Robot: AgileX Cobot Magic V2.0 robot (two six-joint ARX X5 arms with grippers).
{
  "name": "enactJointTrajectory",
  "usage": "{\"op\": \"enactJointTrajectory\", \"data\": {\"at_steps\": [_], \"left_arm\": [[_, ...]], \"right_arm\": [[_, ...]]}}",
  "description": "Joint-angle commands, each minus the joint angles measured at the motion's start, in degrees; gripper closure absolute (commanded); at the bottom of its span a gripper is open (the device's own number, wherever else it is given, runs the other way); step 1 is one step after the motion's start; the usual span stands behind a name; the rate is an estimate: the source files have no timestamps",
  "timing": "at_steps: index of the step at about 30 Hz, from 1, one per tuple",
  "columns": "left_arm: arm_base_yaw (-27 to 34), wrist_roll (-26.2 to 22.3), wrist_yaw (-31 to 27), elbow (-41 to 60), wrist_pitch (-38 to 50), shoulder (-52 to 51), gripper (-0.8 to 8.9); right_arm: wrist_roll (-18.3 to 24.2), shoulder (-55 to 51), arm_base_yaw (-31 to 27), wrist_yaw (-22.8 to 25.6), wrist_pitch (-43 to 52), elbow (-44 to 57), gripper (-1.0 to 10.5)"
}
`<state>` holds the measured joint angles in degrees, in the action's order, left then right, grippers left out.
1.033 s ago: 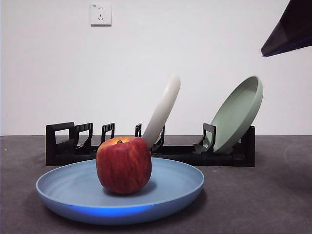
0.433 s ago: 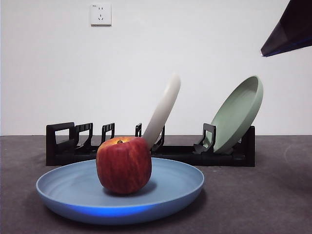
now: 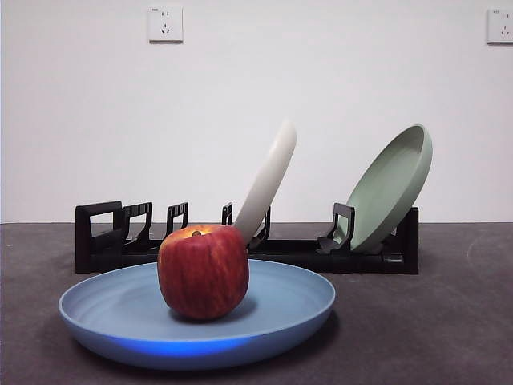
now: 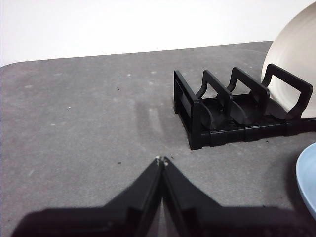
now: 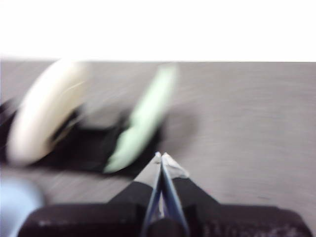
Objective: Take the blue plate from the plate rack,put the plate on the table,take the apple from the table,put the apple in the plate
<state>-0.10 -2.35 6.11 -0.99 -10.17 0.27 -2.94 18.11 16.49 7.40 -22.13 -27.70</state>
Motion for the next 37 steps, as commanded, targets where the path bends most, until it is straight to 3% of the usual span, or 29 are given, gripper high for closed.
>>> {"op": "enactJointTrajectory", "data": {"at_steps": [1,9,16,29,37], "left_arm": [[0.2,0.31,-0.04,0.81,0.11,-0.15,8.16],[0.2,0.31,-0.02,0.81,0.11,-0.15,8.16],[0.2,0.33,-0.02,0.81,0.11,-0.15,8.16],[0.2,0.31,-0.02,0.81,0.13,-0.15,8.16],[0.2,0.31,-0.02,0.81,0.13,-0.15,8.16]], "right_arm": [[-1.49,-3.34,-6.12,-3.43,2.49,3.43,9.6],[-2.01,-10.86,-10.4,-6.01,14.38,17.22,9.6],[-2.38,-17.62,-10.43,-6.03,14.27,24.52,9.6],[-7.21,-18.03,-10.43,-7.98,11.93,27.36,9.6],[-7.28,-17.73,-10.4,-7.08,12.0,27.34,9.6]]}}
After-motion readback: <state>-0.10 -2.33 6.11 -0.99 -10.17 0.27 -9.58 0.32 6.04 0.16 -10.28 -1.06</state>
